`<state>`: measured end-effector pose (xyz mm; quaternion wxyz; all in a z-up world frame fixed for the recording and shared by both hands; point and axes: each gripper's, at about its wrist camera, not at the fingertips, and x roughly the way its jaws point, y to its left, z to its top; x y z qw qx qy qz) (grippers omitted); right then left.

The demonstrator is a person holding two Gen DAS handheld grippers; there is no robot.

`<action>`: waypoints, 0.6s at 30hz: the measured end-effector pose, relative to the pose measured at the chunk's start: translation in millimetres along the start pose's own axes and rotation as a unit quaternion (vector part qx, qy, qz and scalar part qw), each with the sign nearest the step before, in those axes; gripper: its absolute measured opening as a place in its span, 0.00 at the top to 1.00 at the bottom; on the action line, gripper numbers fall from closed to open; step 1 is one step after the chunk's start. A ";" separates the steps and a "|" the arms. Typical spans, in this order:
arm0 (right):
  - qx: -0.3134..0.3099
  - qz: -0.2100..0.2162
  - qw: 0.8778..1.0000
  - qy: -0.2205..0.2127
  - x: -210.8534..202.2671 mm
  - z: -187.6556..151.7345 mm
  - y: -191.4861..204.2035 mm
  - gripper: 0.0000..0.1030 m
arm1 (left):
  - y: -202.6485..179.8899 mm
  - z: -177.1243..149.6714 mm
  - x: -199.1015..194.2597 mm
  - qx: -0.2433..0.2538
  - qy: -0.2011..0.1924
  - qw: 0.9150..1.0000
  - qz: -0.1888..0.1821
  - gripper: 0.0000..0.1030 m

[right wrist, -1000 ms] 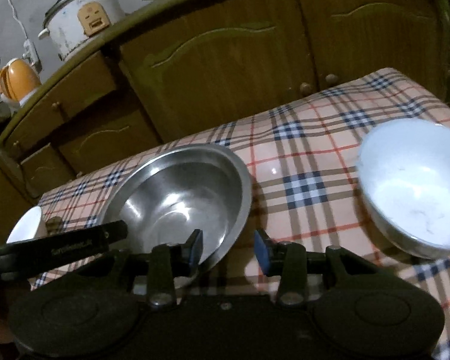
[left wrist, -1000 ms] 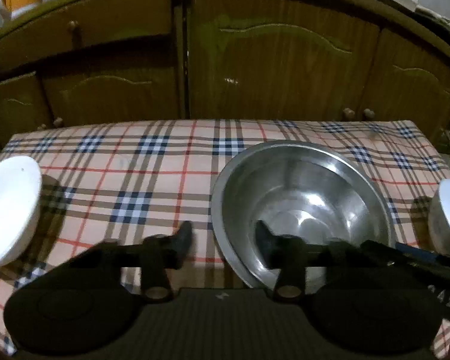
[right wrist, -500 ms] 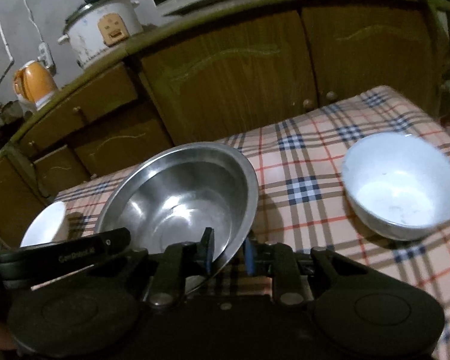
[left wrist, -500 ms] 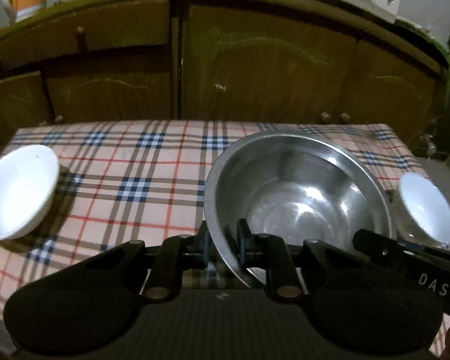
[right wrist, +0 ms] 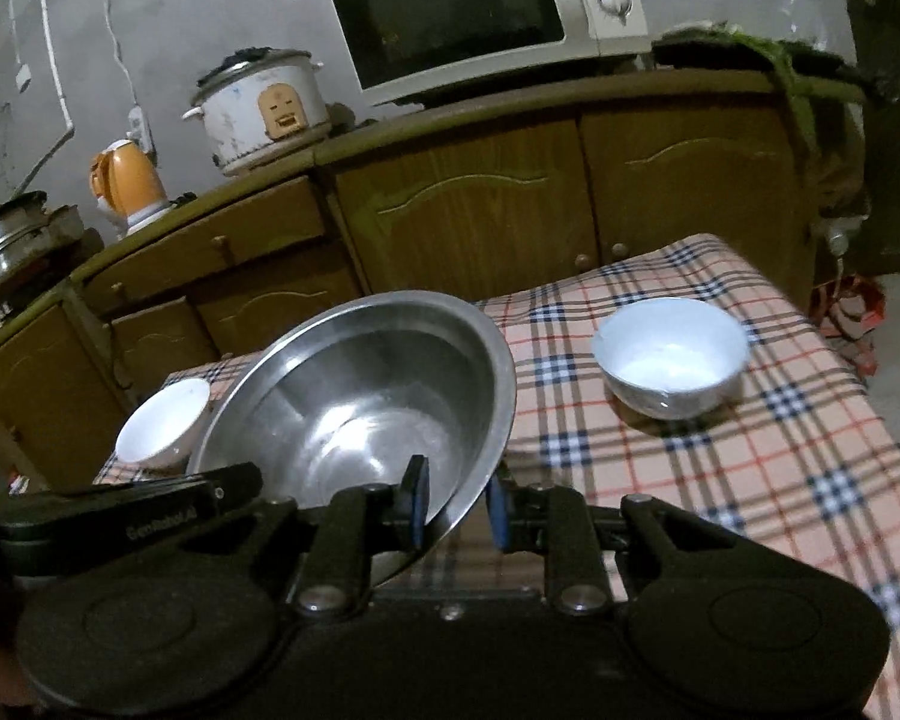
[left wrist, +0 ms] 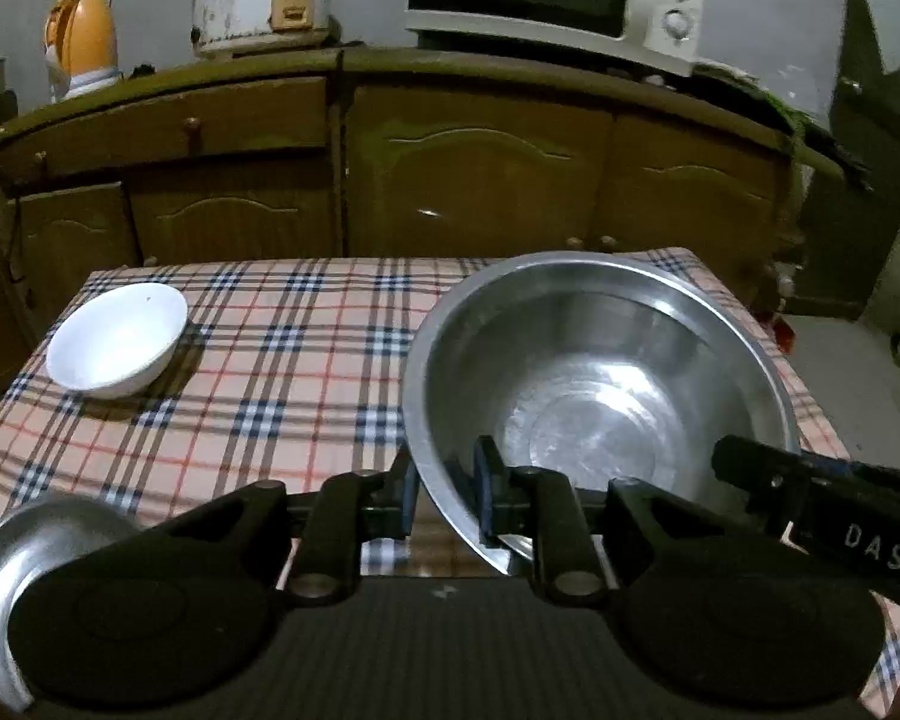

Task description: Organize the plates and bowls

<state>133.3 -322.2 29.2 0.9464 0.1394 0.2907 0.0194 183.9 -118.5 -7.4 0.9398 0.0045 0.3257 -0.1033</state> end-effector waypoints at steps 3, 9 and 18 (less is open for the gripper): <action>0.001 -0.002 1.000 -0.006 -23.0 -14.4 -2.0 0.74 | -5.3 -15.2 -17.1 0.008 -0.007 1.000 -0.003 0.80; 0.006 -0.010 1.000 -0.007 -55.8 -44.5 -6.9 0.74 | -12.8 -42.0 -30.9 0.012 0.004 1.000 -0.016 0.79; 0.023 -0.018 0.999 0.028 -58.8 -90.5 -22.1 0.74 | -16.6 -86.2 -28.8 0.016 0.036 0.999 -0.021 0.79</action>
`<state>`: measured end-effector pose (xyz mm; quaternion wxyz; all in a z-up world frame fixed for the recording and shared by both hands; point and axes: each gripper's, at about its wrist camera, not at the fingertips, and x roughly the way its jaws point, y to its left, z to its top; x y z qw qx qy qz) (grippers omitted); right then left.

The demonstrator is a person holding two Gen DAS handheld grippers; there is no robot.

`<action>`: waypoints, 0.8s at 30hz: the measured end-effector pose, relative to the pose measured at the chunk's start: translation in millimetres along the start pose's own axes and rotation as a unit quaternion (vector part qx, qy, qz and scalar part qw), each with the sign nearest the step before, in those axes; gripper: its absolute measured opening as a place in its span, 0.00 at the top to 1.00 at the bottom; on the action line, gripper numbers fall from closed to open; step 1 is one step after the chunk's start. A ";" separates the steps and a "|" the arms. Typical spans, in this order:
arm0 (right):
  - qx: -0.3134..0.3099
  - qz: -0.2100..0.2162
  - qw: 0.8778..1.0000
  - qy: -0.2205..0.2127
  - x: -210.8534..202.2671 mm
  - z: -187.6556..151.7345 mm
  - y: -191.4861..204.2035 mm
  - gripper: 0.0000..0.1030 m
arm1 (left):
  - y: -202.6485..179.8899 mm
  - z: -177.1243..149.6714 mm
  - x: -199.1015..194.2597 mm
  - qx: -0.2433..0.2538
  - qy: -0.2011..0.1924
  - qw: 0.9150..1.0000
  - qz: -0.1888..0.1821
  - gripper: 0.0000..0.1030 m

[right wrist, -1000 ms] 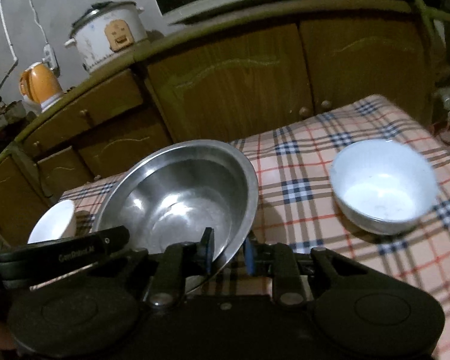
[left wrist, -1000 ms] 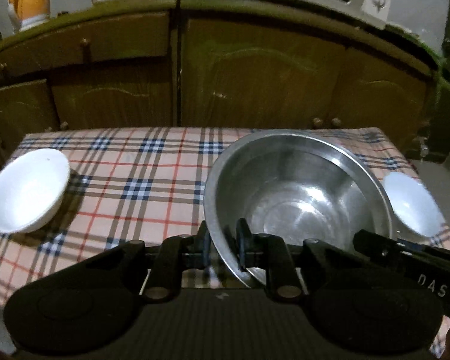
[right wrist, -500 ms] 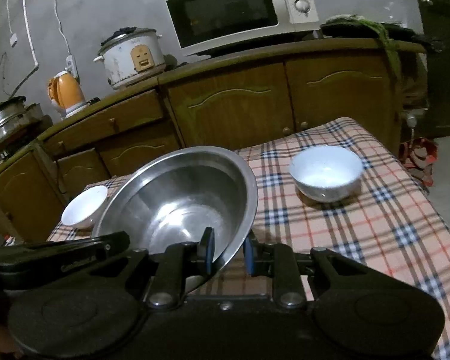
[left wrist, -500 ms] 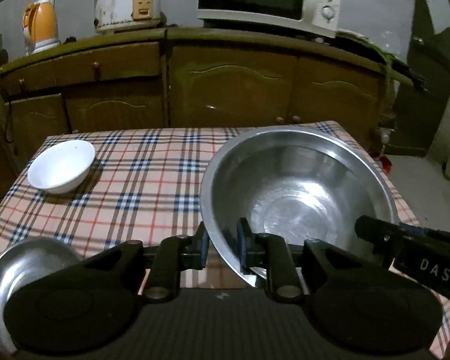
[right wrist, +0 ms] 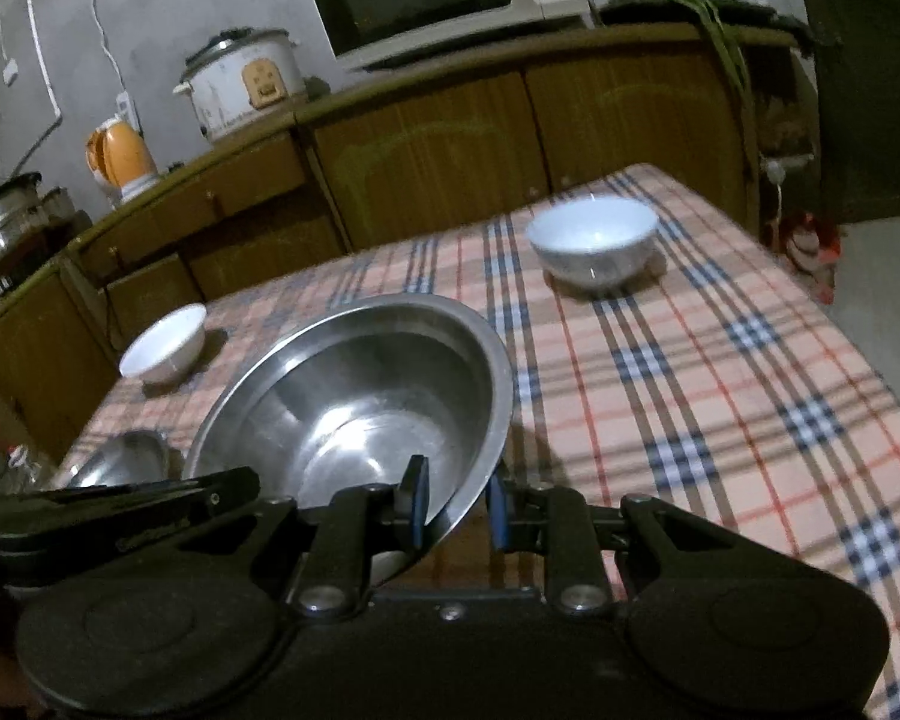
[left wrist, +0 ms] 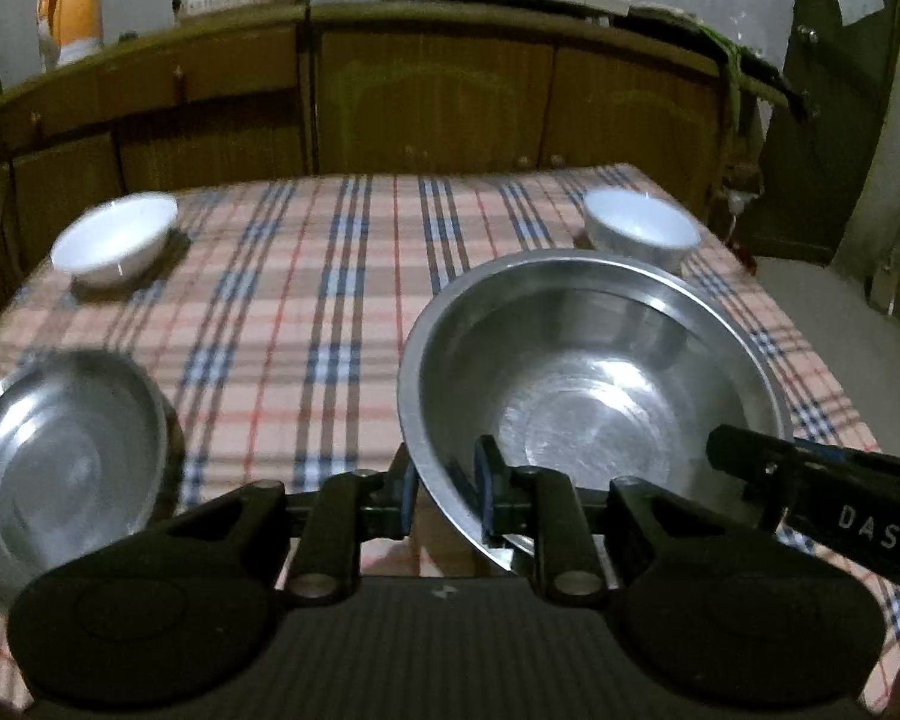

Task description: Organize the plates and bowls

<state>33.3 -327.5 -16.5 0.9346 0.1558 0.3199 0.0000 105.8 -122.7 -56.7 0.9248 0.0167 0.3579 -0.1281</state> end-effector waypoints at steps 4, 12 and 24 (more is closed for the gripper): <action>0.000 -0.005 1.000 0.015 9.6 -17.6 -5.5 0.74 | -0.6 -14.4 10.7 0.007 0.010 1.000 0.005 0.79; 0.010 -0.013 0.999 0.033 22.8 -32.8 -13.9 0.74 | -3.6 -26.3 23.9 0.012 0.023 1.000 0.003 0.79; 0.025 -0.022 0.999 0.033 25.6 -36.1 -19.5 0.71 | 0.3 -30.3 28.3 0.011 0.025 1.000 -0.003 0.75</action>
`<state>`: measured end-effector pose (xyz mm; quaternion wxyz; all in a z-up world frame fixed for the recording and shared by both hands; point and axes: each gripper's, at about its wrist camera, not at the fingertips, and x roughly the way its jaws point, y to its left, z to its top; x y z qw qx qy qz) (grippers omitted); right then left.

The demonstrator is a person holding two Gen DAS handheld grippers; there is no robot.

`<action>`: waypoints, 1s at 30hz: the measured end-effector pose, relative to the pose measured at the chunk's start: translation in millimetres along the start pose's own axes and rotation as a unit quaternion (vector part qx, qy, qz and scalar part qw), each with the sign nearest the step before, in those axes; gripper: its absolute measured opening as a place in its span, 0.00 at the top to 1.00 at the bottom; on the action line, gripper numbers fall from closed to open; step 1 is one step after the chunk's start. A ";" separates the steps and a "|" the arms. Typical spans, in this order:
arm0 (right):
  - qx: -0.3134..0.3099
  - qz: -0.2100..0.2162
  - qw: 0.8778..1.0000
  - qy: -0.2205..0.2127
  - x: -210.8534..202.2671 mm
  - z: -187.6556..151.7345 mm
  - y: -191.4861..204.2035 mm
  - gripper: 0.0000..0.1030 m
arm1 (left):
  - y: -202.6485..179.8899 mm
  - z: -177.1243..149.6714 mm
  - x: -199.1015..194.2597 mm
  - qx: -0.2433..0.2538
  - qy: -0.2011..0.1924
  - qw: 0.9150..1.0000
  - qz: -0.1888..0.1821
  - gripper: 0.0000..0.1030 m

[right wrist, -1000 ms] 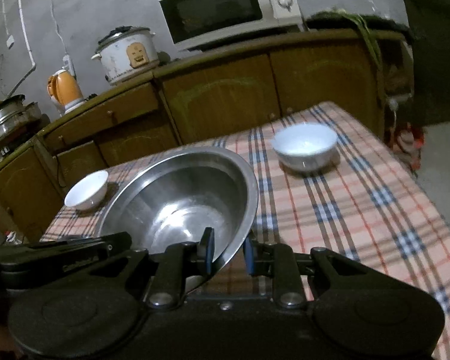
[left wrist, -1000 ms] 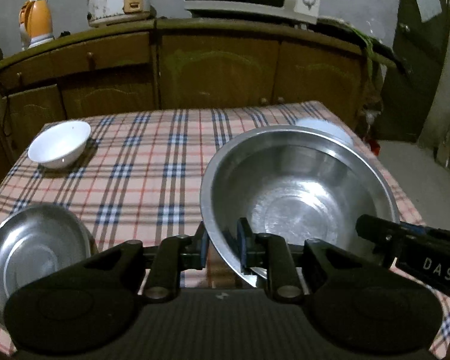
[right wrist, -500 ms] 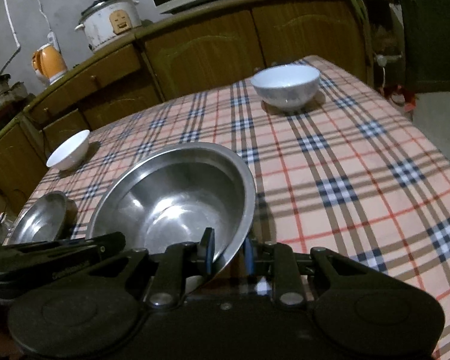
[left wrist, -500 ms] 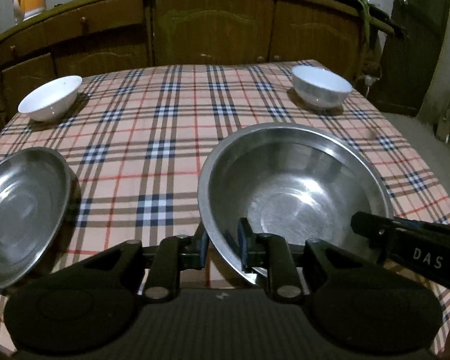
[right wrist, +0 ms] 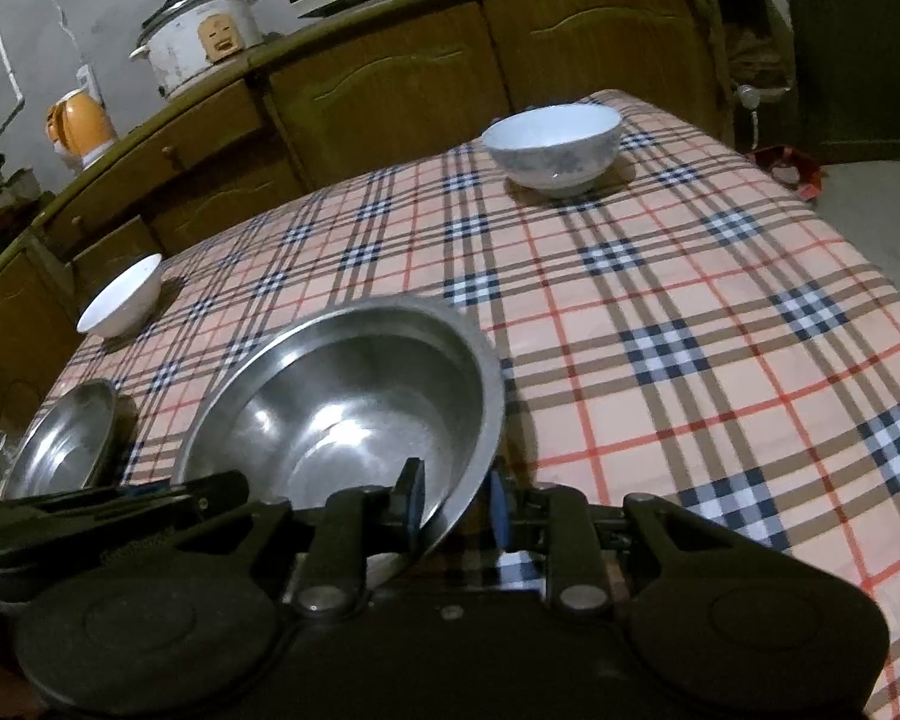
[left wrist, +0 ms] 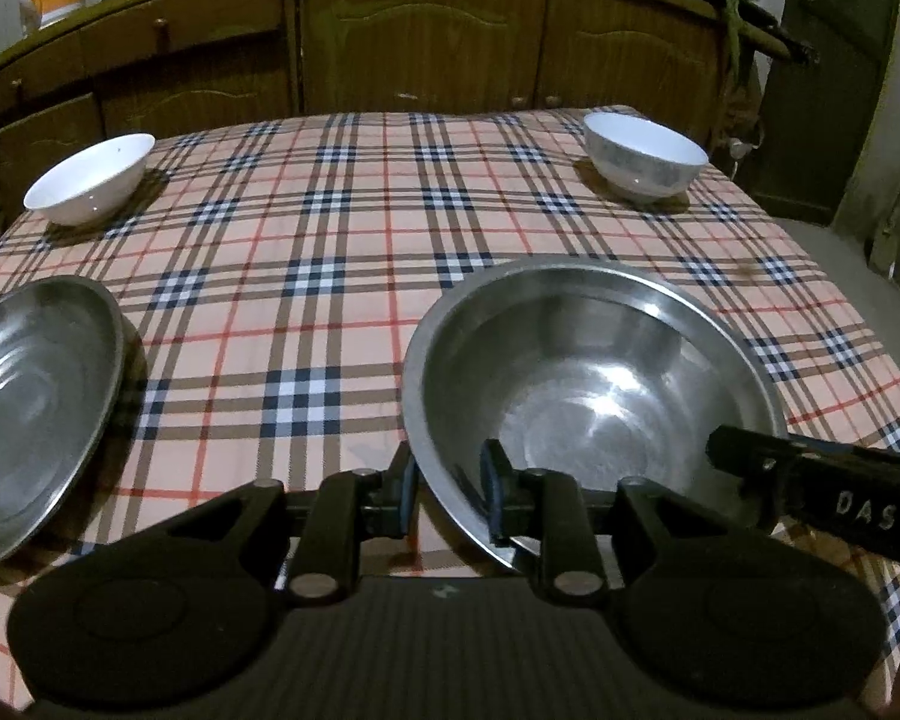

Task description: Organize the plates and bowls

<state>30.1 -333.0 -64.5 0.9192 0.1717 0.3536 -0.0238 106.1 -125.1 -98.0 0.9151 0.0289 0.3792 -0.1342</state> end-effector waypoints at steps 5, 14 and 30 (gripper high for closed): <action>0.017 -0.028 0.999 -0.024 -9.7 6.9 -6.6 0.64 | 6.2 3.9 -6.8 -0.008 -0.008 1.000 0.008 0.51; 0.008 -0.015 0.998 -0.053 -24.3 28.3 9.5 0.61 | 21.1 23.1 -29.2 -0.013 -0.032 0.999 0.025 0.43; -0.053 0.052 0.996 -0.044 0.7 57.2 107.0 0.53 | 97.2 44.2 -52.1 -0.059 -0.054 0.994 0.072 0.42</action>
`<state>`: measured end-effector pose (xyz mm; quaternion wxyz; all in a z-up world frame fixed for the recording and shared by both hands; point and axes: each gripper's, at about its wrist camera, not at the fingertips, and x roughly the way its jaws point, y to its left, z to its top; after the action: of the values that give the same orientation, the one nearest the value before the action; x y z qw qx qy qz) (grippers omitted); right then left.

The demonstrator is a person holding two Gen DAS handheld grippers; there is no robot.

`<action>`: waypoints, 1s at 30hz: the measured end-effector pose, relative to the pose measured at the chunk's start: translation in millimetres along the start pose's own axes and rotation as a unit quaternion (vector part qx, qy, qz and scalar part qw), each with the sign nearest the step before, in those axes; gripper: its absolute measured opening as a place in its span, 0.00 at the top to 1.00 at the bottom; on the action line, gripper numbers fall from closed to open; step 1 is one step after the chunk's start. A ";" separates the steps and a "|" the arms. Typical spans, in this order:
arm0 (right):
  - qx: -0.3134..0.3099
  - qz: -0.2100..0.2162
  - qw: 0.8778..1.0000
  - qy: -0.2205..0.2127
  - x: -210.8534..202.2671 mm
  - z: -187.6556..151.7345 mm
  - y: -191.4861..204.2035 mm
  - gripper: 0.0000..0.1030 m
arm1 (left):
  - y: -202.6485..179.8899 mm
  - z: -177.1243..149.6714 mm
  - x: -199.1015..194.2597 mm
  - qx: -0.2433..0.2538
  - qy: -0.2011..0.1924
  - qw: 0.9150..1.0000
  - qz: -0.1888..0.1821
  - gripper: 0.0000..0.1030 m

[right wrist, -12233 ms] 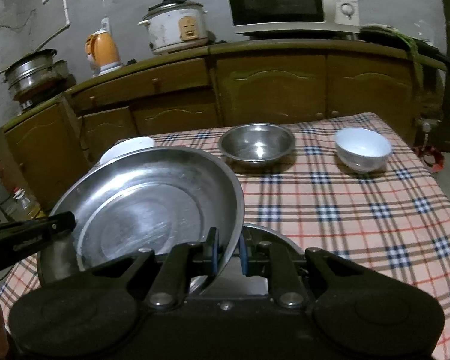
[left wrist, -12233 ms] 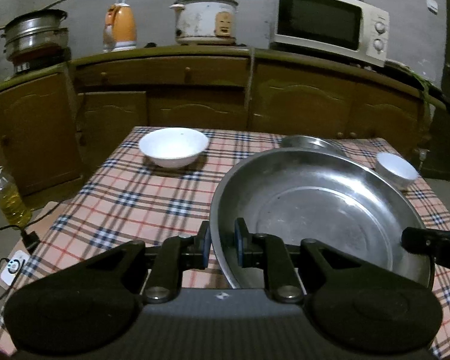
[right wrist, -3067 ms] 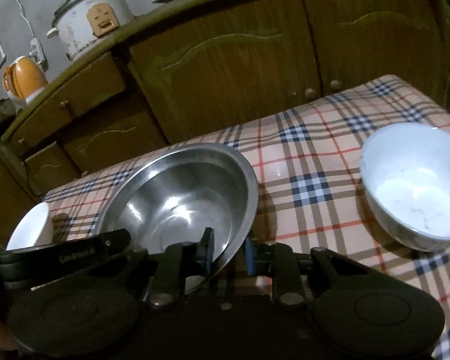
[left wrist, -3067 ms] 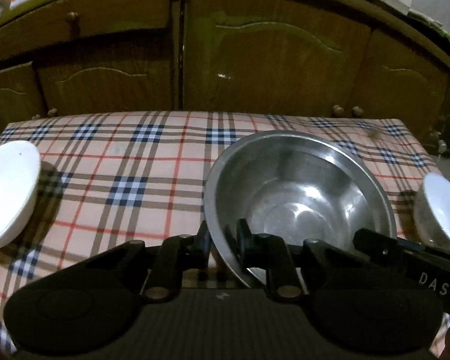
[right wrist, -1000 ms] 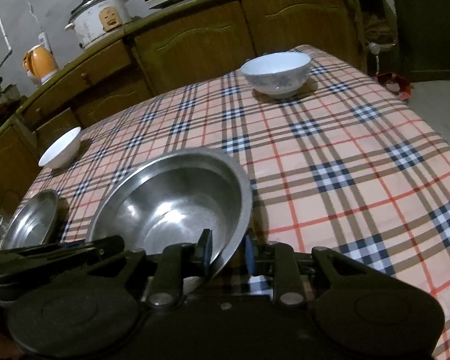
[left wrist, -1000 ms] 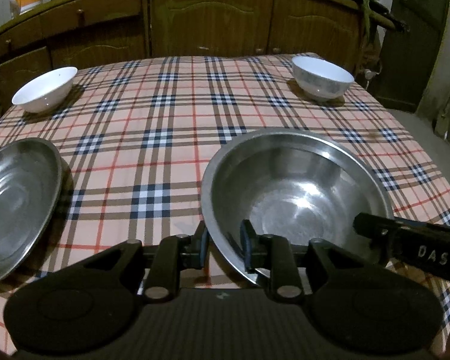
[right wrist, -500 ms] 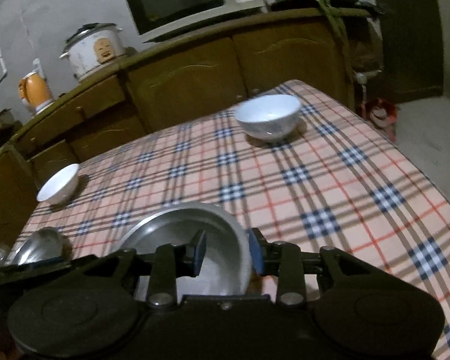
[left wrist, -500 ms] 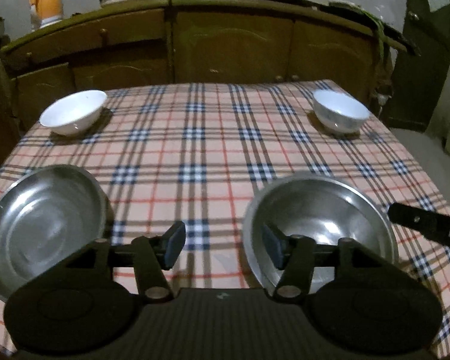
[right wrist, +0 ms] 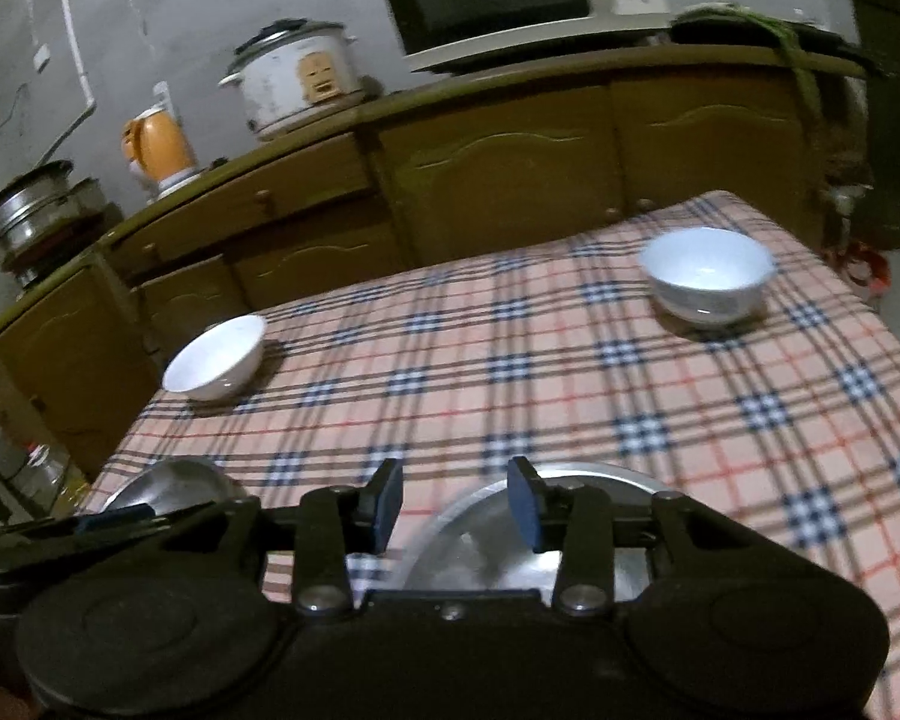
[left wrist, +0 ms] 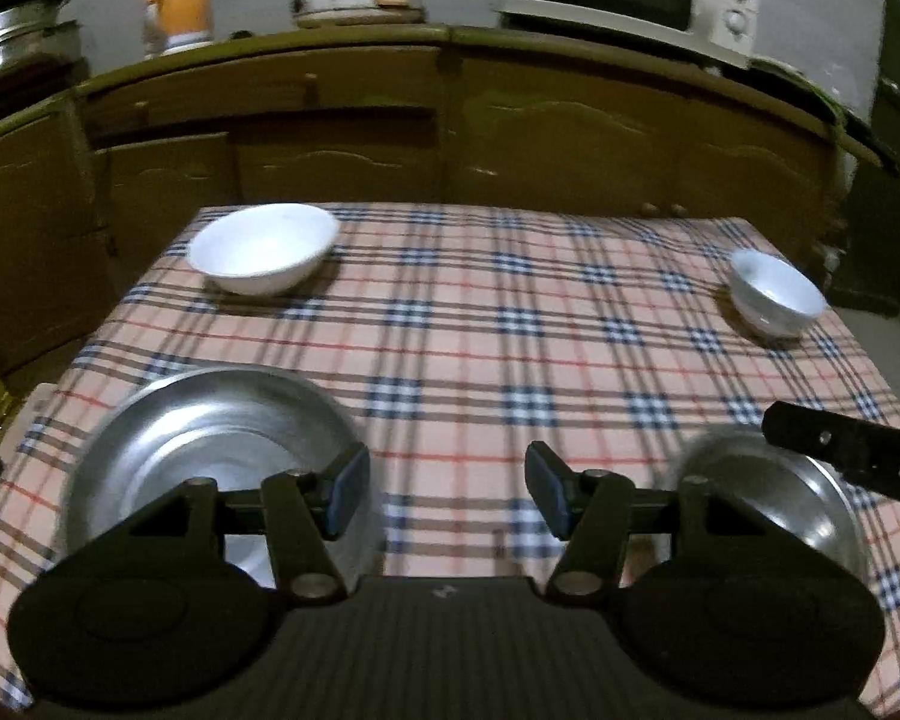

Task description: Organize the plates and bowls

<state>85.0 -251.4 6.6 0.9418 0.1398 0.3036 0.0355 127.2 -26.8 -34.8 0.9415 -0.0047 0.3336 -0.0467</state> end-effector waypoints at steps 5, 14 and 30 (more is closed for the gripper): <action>-0.017 0.021 1.000 0.015 27.8 8.0 34.4 0.53 | 33.4 12.3 7.5 -0.020 -0.002 1.000 0.021 0.42; -0.050 0.068 0.996 0.024 99.1 54.4 103.5 0.48 | 107.3 57.8 42.6 -0.067 -0.015 0.995 0.067 0.39; -0.046 0.083 0.990 0.107 296.5 93.4 180.9 0.44 | 190.3 126.1 188.2 -0.111 0.022 0.988 0.106 0.39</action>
<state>383.7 -55.5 -36.0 0.9031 0.1160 0.3882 0.1423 368.1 142.8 -62.5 0.9273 -0.0724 0.3558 0.0905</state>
